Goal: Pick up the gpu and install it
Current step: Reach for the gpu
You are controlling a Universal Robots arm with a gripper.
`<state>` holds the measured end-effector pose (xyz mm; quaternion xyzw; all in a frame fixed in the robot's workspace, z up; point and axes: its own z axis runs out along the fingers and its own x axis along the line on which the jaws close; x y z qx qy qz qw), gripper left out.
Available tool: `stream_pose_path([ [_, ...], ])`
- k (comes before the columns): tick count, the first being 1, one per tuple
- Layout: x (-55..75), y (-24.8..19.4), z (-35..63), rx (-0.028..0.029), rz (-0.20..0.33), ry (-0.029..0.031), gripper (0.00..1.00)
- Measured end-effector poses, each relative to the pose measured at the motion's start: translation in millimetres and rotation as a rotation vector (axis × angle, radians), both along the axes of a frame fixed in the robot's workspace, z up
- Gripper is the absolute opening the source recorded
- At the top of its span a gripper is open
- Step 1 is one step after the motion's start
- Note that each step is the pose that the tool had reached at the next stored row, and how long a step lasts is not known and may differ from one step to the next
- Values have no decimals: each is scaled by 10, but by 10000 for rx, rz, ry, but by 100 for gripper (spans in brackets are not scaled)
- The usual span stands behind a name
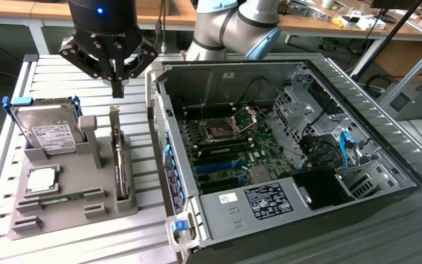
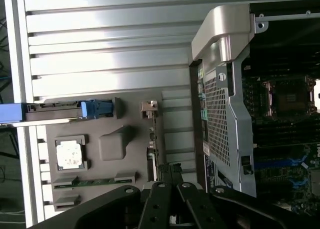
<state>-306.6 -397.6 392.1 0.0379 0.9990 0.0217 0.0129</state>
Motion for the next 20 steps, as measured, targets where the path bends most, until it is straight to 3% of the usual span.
stream_pose_path([
  [6, -4, -11, 1, -1, 0, 2, 11],
  [20, -69, -194, -5, 0, 1, 1, 11],
])
